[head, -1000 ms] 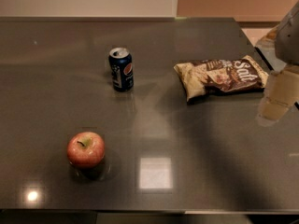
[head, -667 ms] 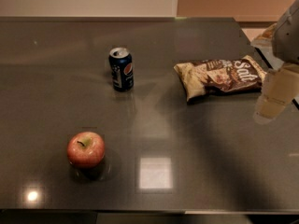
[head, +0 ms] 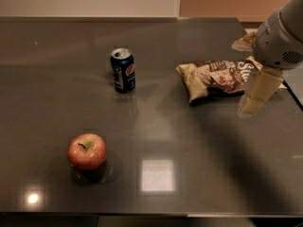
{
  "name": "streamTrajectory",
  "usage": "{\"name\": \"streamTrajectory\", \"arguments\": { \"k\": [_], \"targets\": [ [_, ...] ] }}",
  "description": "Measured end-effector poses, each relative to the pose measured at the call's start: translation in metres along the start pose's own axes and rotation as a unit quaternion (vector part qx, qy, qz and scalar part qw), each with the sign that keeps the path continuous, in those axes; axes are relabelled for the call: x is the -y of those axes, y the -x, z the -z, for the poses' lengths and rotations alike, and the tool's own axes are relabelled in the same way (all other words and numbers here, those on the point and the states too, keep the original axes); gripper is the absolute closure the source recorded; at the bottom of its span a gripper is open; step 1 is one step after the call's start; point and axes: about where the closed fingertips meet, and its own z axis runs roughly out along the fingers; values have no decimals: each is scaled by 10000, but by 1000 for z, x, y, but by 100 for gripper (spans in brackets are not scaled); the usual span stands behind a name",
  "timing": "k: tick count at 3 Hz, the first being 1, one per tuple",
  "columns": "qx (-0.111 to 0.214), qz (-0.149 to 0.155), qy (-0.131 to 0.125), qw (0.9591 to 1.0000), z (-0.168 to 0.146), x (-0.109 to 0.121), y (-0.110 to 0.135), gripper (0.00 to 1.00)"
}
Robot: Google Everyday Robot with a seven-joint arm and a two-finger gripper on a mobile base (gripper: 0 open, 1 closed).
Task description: Move brown chip bag near pepsi can
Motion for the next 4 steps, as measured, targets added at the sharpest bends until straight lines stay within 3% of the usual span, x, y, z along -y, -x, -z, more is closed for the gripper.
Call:
{"name": "streamTrajectory", "arguments": {
  "k": [1,4],
  "targets": [
    [51,197,-95,9997,-31,20,-1,0],
    [-513,619,-282,9964,-98,101,-13,0]
  ]
}}
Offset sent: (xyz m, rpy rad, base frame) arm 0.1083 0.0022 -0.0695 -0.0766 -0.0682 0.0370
